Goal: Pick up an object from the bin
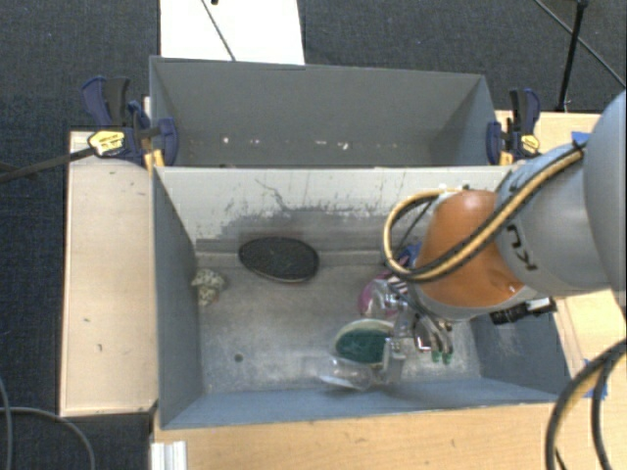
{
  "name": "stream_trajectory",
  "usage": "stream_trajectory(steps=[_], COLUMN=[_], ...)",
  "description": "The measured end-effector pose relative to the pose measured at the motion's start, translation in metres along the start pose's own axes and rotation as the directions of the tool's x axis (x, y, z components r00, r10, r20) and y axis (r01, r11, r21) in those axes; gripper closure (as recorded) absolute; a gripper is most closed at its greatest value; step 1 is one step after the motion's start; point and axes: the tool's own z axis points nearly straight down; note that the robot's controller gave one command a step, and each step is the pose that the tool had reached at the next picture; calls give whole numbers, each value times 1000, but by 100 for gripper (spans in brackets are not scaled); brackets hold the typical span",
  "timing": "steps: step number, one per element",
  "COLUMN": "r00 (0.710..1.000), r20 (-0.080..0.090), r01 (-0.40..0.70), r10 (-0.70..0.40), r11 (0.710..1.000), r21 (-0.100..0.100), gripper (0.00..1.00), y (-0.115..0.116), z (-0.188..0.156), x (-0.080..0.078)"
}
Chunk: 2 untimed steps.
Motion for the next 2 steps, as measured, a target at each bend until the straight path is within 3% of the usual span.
stream_trajectory(steps=[1,2], r00=[1000,1000], r20=[-6,-2], r01=[5,15], r10=[-5,-15], r11=[1000,1000], r21=[2,0], gripper=[100,100], y=[-2,-16], z=[-1,-157], x=[1,-30])
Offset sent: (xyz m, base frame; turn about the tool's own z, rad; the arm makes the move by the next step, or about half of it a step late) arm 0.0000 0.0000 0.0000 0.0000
